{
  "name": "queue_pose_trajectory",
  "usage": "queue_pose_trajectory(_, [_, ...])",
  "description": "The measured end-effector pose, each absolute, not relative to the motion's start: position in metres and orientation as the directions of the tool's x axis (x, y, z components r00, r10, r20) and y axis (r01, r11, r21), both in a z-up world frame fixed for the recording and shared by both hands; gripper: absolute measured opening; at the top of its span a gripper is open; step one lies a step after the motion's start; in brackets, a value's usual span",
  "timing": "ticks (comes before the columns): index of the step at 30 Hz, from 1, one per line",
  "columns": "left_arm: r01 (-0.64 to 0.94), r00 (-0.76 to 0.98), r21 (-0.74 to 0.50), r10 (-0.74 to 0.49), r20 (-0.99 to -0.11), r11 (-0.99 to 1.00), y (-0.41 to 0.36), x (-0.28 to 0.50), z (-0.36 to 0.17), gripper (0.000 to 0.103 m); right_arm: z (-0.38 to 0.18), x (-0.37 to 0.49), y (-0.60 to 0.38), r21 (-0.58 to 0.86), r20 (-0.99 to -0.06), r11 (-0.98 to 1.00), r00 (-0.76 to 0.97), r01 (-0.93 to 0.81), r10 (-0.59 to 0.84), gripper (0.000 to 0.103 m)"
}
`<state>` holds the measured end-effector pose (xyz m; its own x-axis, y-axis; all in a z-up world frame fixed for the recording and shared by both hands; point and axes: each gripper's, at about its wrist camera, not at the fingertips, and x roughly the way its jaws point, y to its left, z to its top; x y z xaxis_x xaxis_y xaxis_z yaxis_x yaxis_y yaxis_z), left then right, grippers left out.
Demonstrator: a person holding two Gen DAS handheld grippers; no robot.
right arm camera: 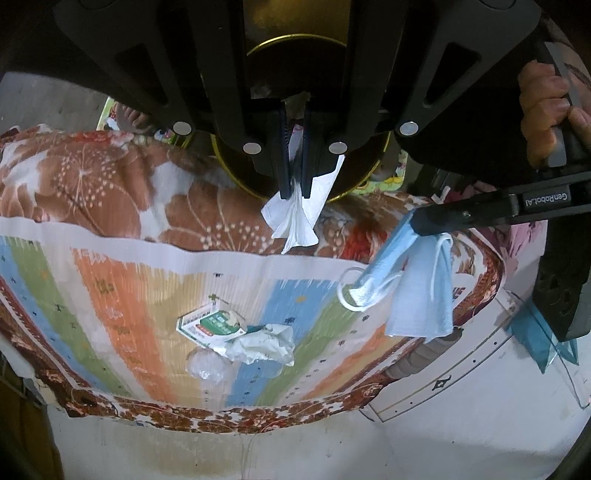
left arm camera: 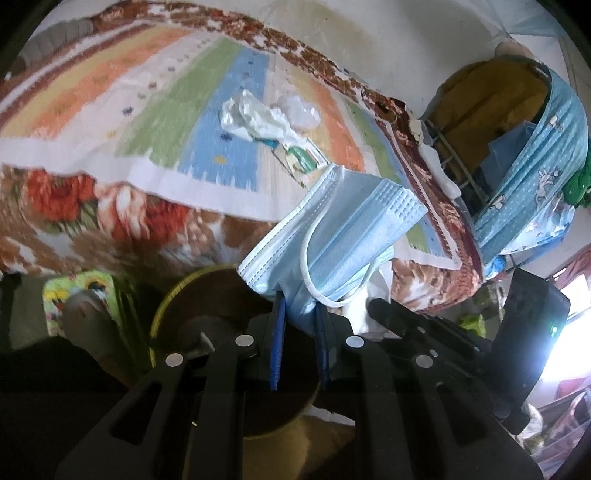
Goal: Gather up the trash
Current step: 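Lift the mask and tissue and carry both tools over the bin, then open both tools to drop the mask and tissue into the bin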
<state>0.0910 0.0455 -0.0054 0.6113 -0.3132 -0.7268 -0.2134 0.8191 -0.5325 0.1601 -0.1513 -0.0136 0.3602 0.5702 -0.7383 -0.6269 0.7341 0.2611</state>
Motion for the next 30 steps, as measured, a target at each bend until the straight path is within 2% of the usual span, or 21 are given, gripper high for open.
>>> queue_pose_trajectory(9, [-0.236,0.587,-0.46,-0.252,-0.77,0.856,0.03,0.077,-0.018,0.014,-0.032,0.148,-0.151,0.27,-0.775,0.734,0.312,-0.623,0.55,0.005])
queue_pose_trajectory(16, [-0.288,0.552,-0.478,-0.264,-0.791,0.83,0.033,0.076,-0.033,0.019,-0.051,0.146,-0.146,0.285,-0.818,0.749,0.256,-0.598,0.516,0.006])
queue_pose_trajectory(17, [-0.298,0.546,-0.484,-0.269,-0.794,0.823,0.035,0.076,-0.035,0.022,-0.055,0.147,-0.146,0.29,-0.826,0.755,0.244,-0.588,0.508,0.008])
queue_pose_trajectory(18, [-0.309,0.541,-0.493,-0.276,-0.795,0.813,0.037,0.076,-0.038,0.024,-0.058,0.149,-0.146,0.297,-0.833,0.76,0.233,-0.579,0.502,0.015])
queue_pose_trajectory(20, [-0.329,0.531,-0.512,-0.293,-0.795,0.794,0.041,0.077,-0.043,0.034,-0.06,0.149,-0.146,0.309,-0.833,0.761,0.223,-0.571,0.506,0.025])
queue_pose_trajectory(22, [-0.344,0.538,-0.504,-0.274,-0.797,0.792,0.044,0.076,-0.042,0.038,-0.06,0.149,-0.148,0.315,-0.829,0.761,0.226,-0.567,0.512,0.026])
queue_pose_trajectory(24, [-0.348,0.547,-0.503,-0.265,-0.794,0.791,0.045,0.076,-0.04,0.043,-0.059,0.15,-0.15,0.322,-0.826,0.762,0.226,-0.561,0.516,0.034])
queue_pose_trajectory(30, [-0.352,0.551,-0.504,-0.26,-0.793,0.788,0.05,0.077,-0.038,0.045,-0.056,0.156,-0.155,0.348,-0.815,0.771,0.235,-0.533,0.53,0.037])
